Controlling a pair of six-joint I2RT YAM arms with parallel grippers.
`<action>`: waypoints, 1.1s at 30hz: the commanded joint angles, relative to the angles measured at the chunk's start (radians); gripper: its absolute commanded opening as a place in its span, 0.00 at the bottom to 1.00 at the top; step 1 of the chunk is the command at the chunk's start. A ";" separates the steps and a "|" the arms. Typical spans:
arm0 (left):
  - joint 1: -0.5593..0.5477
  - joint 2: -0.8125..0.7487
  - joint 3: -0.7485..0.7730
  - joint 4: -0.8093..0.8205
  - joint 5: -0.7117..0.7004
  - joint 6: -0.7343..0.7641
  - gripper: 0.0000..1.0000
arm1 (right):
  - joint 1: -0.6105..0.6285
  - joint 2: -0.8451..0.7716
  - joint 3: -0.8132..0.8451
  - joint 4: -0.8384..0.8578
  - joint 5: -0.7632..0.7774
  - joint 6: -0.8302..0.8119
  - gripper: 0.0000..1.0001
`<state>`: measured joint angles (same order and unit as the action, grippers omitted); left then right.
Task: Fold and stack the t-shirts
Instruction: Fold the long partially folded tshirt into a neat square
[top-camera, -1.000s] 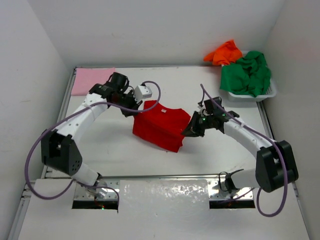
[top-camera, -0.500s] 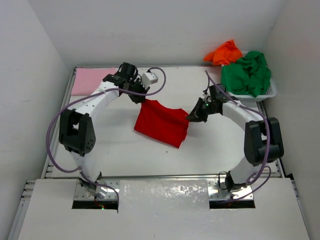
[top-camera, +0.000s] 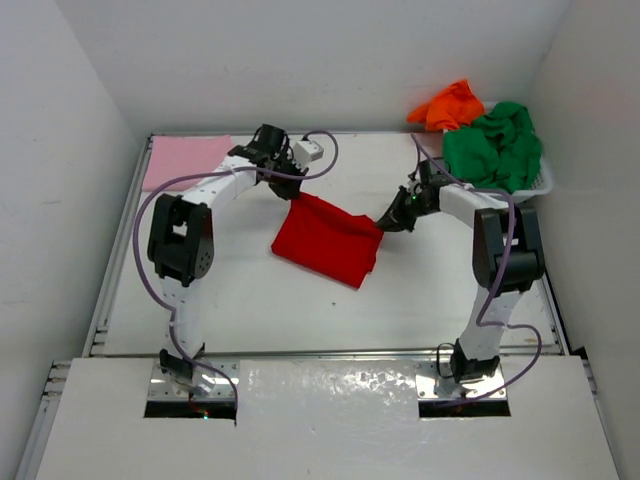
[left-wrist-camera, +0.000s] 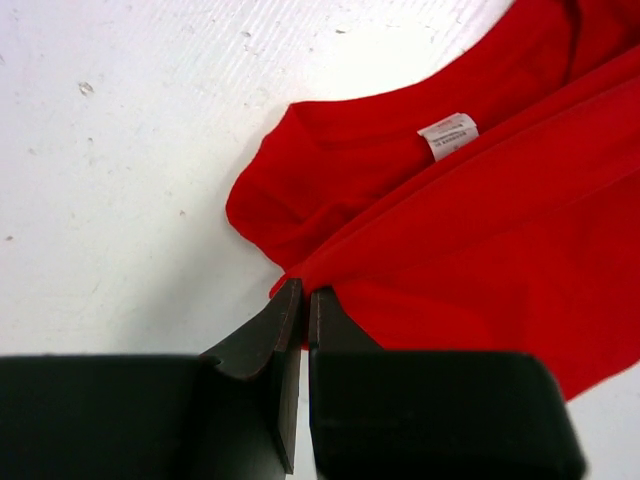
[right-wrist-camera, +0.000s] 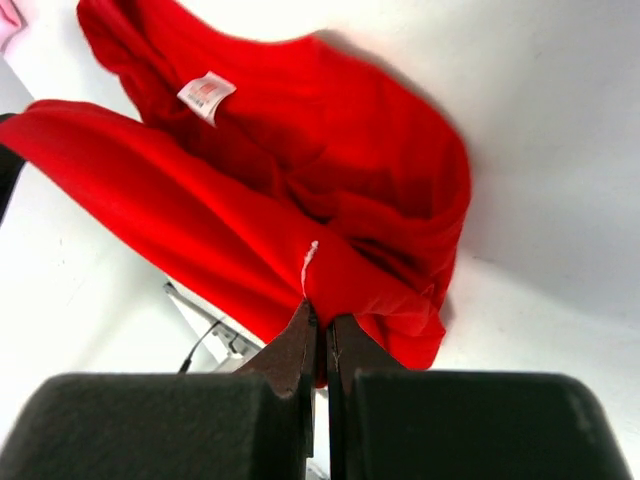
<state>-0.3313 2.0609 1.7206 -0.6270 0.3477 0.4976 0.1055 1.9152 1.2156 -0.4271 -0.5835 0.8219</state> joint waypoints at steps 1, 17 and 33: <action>0.025 0.008 0.056 0.098 -0.049 -0.043 0.02 | -0.032 0.025 0.042 -0.006 0.027 -0.013 0.00; 0.046 0.239 0.375 0.124 -0.200 -0.208 0.41 | -0.055 0.208 0.566 -0.156 0.442 -0.326 0.22; 0.011 0.036 0.001 0.203 0.169 -0.226 0.36 | 0.180 -0.105 -0.005 0.268 0.393 -0.233 0.00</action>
<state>-0.3027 2.0739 1.7473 -0.4843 0.4580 0.2855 0.3099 1.7550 1.2198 -0.2760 -0.1875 0.5209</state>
